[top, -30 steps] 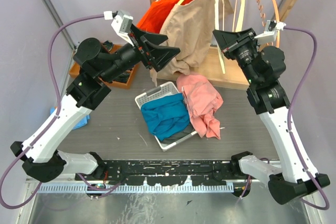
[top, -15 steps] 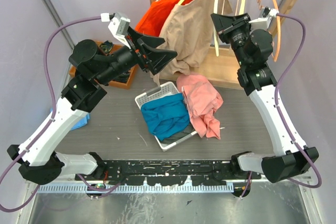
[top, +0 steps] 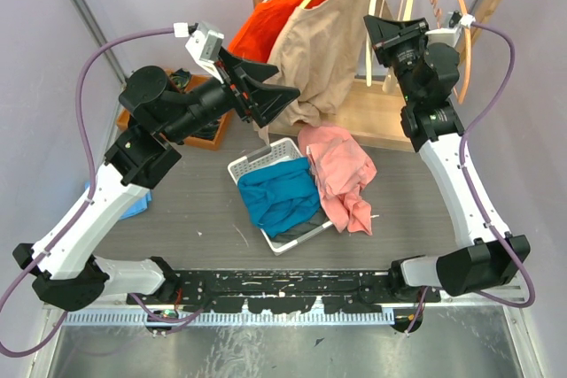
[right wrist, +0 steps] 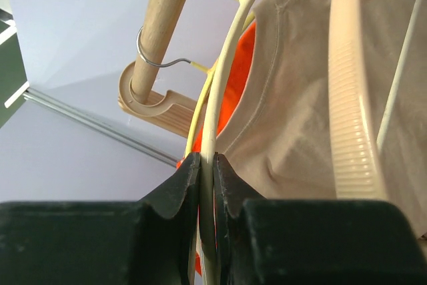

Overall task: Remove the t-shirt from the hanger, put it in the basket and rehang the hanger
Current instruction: Place the hanger on the clothesline, then pick up the T-shirt from the center of the board.

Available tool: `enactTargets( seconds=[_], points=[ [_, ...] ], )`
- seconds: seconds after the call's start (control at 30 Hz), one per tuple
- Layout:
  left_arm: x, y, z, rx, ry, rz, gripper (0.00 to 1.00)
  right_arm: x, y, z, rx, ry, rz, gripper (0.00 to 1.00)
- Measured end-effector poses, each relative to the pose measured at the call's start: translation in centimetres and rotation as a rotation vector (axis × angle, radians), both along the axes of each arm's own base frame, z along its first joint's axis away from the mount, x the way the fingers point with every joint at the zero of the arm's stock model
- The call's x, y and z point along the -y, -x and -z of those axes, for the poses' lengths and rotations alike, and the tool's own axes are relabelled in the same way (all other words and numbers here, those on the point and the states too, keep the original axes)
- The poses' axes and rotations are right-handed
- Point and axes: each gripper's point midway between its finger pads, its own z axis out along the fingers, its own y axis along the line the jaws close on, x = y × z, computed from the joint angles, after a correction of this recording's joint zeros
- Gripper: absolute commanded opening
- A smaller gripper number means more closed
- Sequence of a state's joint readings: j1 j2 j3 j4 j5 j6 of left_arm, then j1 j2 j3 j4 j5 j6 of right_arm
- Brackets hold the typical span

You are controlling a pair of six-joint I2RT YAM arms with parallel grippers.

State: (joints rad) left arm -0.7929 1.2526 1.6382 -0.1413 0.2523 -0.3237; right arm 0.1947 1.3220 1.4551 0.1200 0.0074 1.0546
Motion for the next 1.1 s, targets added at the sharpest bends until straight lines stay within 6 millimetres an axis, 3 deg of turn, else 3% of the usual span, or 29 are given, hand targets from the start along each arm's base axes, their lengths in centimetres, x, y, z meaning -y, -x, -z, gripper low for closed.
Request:
enactTargets(
  seconds=[0.13,0.27,0.33,0.5,0.73,0.9,1.07,1.1],
  points=[
    [0.0,0.0,0.0,0.001,-0.002,-0.001,0.83,0.2,-0.4,0.3,-0.014,-0.019,0.001,0.06],
    [0.1,-0.1,0.1,-0.002,-0.002,-0.002,0.83,0.1,-0.5,0.7,-0.030,-0.025,-0.006,0.35],
    [0.2,-0.4,0.2,-0.009,-0.002,-0.009,0.82,0.0,-0.4,0.7,-0.031,-0.023,-0.013,0.44],
    [1.0,-1.8,0.9,-0.053,-0.010,-0.033,0.82,0.0,0.7,0.3,-0.024,0.004,-0.016,0.50],
    [2.1,-3.1,3.4,-0.134,-0.047,-0.047,0.81,1.3,6.2,-3.0,0.047,0.101,0.014,0.52],
    [2.1,-3.3,4.2,-0.156,-0.053,-0.058,0.80,2.9,12.6,-5.3,0.111,0.195,0.054,0.53],
    [3.4,-1.8,6.3,-0.189,-0.123,-0.023,0.85,4.3,17.5,-4.9,0.097,0.289,0.083,0.54],
    [3.9,-1.3,6.7,-0.195,-0.139,-0.008,0.92,4.5,18.4,-4.7,0.091,0.305,0.087,0.54]
  ],
)
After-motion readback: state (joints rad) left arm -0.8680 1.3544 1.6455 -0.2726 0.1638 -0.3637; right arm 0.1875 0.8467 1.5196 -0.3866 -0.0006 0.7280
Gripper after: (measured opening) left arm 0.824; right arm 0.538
